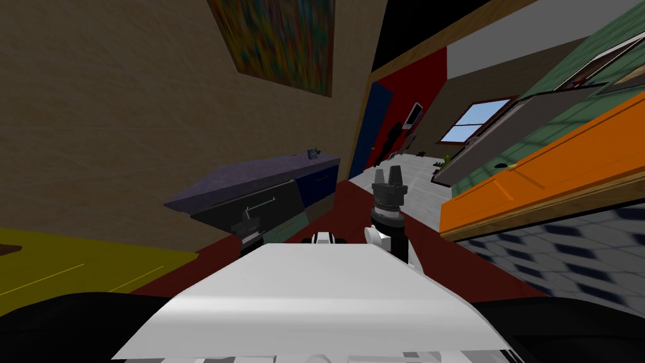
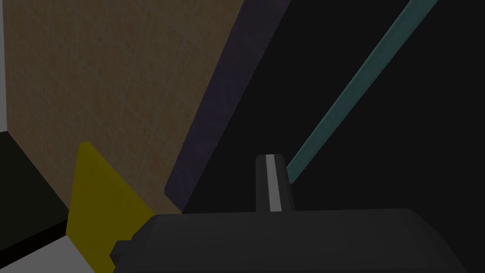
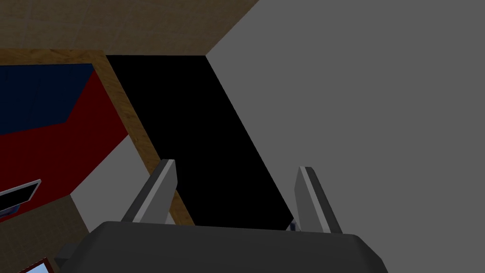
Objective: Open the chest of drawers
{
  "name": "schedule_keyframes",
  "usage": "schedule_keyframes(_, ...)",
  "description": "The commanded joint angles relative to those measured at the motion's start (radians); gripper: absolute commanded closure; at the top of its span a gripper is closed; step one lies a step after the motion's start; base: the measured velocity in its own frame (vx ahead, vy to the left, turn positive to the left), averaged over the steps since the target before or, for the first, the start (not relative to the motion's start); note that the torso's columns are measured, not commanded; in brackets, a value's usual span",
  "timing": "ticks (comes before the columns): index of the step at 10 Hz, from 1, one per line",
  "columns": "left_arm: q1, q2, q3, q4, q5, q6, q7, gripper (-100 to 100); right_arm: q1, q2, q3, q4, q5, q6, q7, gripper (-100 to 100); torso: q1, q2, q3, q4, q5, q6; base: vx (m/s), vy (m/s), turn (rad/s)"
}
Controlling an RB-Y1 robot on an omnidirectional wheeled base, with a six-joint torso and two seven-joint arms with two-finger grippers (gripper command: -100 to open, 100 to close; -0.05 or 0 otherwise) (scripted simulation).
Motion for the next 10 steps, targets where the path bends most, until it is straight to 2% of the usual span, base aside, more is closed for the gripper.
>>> schedule_keyframes(1, -0.011, -0.012, -0.026, 0.029, -0.012, -0.012, 0.009, -100, 0.000, 0.000, 0.000, 0.000, 0.000, 0.000, 0.000, 0, 0.000, -0.001, 0.000, 0.000, 0.000, 0.000, 0.014, -0.019, -0.131)
schedule_keyframes(2, -0.002, -0.009, -0.016, 0.015, -0.008, -0.010, 0.004, -100, 0.000, 0.000, 0.000, 0.000, 0.000, 0.000, 0.000, 0, -0.002, -0.003, -0.002, -0.001, 0.000, 0.001, 0.008, -0.012, -0.036)
schedule_keyframes(6, -0.021, 0.018, 0.006, -0.038, 0.011, 0.072, 0.000, -100, 0.000, 0.000, 0.000, 0.000, 0.000, 0.000, 0.000, 0, 0.000, -0.003, -0.002, -0.001, 0.000, 0.000, 0.018, -0.006, 0.019)
schedule_keyframes(7, -0.017, 0.013, 0.002, -0.032, 0.008, 0.059, 0.000, -100, 0.000, 0.000, 0.000, 0.000, 0.000, 0.000, 0.000, 0, 0.000, -0.002, -0.002, -0.001, 0.000, 0.000, 0.010, -0.002, 0.004)
schedule_keyframes(8, -0.013, 0.006, -0.005, -0.014, 0.002, 0.034, 0.002, 100, 0.000, 0.000, 0.000, 0.000, 0.000, 0.000, 0.000, 0, 0.000, -0.002, -0.001, -0.001, 0.000, 0.000, -0.009, 0.002, -0.024)
schedule_keyframes(10, -0.007, -0.004, -0.013, 0.005, -0.005, 0.006, 0.004, 100, 0.000, 0.000, 0.000, 0.000, 0.000, 0.000, 0.000, 0, -0.002, 0.004, 0.001, 0.003, -0.004, -0.004, -0.016, -0.001, -0.032)
